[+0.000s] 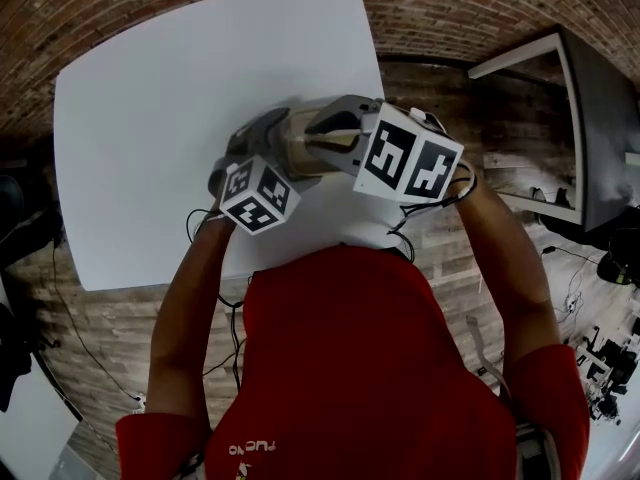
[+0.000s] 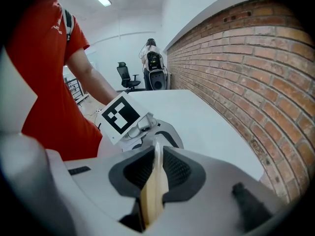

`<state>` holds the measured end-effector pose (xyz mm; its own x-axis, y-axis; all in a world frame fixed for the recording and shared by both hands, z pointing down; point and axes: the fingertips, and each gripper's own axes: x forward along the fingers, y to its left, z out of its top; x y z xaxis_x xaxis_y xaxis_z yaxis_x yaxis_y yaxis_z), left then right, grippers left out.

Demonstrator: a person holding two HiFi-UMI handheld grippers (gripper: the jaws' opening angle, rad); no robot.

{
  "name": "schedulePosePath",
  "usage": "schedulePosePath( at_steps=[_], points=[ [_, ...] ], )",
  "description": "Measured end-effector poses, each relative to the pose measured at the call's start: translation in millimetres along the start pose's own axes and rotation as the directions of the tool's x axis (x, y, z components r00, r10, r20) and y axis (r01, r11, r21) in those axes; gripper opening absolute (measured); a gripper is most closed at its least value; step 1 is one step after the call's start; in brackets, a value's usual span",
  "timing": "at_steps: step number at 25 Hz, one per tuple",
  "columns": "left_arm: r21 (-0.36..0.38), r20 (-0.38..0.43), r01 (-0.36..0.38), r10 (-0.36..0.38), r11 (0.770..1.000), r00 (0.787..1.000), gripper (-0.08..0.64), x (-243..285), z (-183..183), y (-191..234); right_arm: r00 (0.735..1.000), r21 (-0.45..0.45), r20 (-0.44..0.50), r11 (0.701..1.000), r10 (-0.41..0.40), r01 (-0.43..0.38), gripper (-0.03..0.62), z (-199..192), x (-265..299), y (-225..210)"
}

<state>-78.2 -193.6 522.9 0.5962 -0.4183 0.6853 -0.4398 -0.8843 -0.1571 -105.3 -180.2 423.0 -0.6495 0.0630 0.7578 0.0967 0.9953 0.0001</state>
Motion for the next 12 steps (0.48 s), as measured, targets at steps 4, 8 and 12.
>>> schedulePosePath(
  at_steps=[4,8,12],
  points=[
    [-0.048,0.027,0.012,-0.01,0.999,1.0,0.574,-0.4,2.9,-0.7,0.999,-0.004,0.004,0.999,0.035,-0.035,0.066,-1.5,-1.3,0.4],
    [-0.077,0.037,0.015,-0.012,0.997,0.999,0.574,-0.7,4.1,1.2,0.999,-0.031,0.001,0.998,0.046,-0.046,0.066,-3.3,-1.0,2.4],
    [-0.091,0.025,-0.001,0.003,0.996,1.0,0.574,-1.9,-2.4,4.6,1.0,-0.075,-0.008,0.997,0.003,-0.003,0.066,-1.8,-0.9,0.0]
  ],
)
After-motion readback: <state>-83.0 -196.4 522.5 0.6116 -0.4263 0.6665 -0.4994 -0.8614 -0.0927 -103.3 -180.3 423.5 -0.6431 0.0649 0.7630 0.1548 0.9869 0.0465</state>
